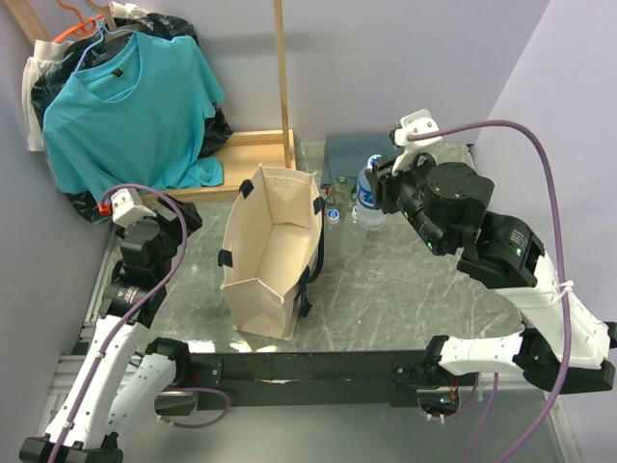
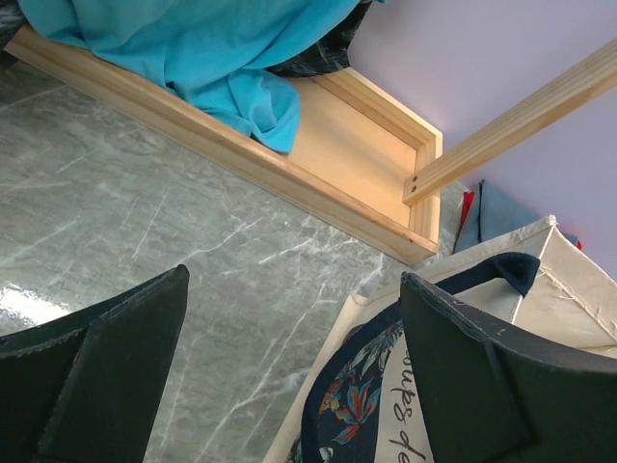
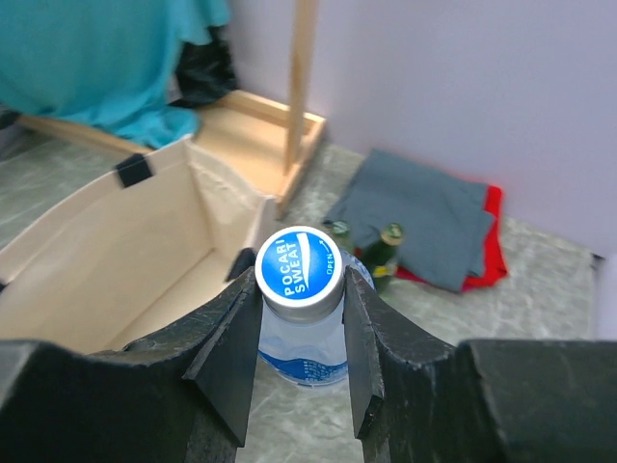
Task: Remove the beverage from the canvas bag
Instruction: Place the drink at the center of the board.
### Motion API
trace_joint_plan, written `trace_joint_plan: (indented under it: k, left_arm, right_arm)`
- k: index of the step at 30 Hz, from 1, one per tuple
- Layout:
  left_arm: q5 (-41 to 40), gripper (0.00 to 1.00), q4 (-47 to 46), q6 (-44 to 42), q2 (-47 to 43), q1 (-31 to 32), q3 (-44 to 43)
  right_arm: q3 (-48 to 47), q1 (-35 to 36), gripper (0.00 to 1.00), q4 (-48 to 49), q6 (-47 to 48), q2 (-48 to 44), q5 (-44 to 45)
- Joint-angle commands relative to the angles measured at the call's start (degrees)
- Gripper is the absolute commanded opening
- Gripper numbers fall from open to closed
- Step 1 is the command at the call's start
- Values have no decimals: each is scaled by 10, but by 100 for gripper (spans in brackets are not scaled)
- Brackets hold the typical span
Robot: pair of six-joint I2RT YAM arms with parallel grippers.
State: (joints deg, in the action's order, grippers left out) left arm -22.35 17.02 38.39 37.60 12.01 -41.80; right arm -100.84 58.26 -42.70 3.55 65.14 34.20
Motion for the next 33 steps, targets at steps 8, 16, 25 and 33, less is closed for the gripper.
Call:
trace_joint_plan:
  k: [8, 16, 25, 33]
  left_arm:
    - [4, 96, -23, -7, 3, -1, -1]
    - [9, 96, -17, -10, 7, -1, -6]
    - [26, 96, -30, -18, 16, -1, -4]
    - [17, 96, -22, -19, 13, -1, 2]
  right_arm:
    - [-23, -104, 0, 94, -20, -5, 43]
    - [9, -191, 0, 108, -32, -5, -13]
    - [58, -293, 0, 131, -75, 11, -123]
    - [107, -323, 0, 171, -84, 44, -139]
